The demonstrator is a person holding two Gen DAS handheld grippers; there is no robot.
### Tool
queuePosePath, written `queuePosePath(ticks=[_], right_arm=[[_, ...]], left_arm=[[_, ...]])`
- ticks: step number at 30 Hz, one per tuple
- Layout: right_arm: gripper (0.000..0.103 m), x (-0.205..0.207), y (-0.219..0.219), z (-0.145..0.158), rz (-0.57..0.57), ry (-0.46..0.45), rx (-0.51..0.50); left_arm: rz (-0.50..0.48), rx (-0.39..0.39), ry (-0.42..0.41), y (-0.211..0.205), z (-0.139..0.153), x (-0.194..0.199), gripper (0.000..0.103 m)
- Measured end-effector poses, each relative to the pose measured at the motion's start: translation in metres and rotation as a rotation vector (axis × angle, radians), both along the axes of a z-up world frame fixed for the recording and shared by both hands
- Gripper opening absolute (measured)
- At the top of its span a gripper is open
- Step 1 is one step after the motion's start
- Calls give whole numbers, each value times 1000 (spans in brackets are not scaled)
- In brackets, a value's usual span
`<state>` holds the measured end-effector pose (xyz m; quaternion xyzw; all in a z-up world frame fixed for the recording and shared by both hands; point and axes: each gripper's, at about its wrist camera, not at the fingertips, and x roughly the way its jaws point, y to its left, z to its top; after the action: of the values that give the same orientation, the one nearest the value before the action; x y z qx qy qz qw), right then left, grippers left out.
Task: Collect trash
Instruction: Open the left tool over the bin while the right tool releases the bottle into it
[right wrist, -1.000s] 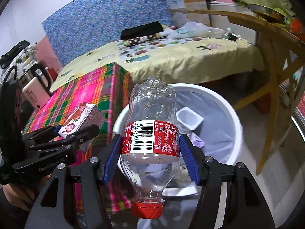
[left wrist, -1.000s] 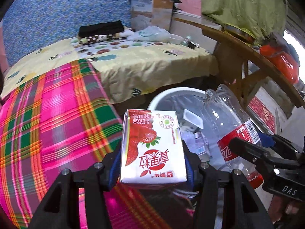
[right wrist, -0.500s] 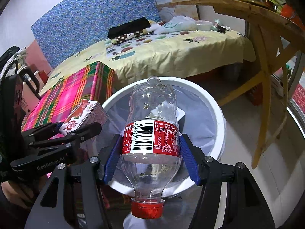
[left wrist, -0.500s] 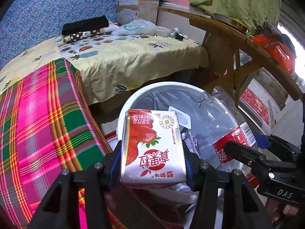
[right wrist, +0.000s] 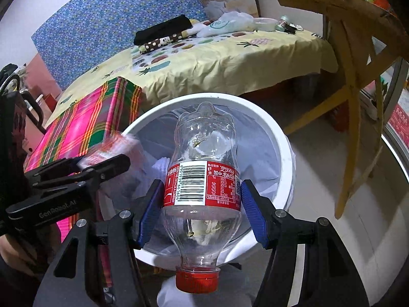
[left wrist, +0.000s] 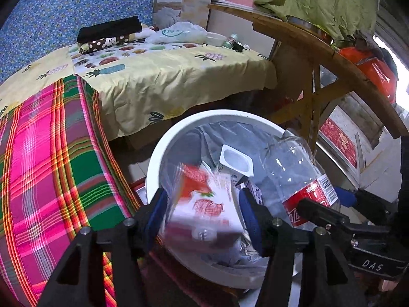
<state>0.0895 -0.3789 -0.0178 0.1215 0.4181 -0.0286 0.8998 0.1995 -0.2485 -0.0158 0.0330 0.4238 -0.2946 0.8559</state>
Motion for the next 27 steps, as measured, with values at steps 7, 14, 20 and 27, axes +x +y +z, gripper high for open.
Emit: queuePosePath(ticks=[7,14,20,27], right_arm=[[63,-1,1,4,3,-16,-13],[63,-5,4,13,5,-39,-33],[63,-10,13,19,23,-56,-34],[63,-18,27,27,38,-85,-48]], left_arm=[[12,-14,-9,4,5,-2,65],[37,-17,-6,18,8,-9,65],[64,-12,-23,31,14,-21,65],[107,7,-64,52,19,-41,65]])
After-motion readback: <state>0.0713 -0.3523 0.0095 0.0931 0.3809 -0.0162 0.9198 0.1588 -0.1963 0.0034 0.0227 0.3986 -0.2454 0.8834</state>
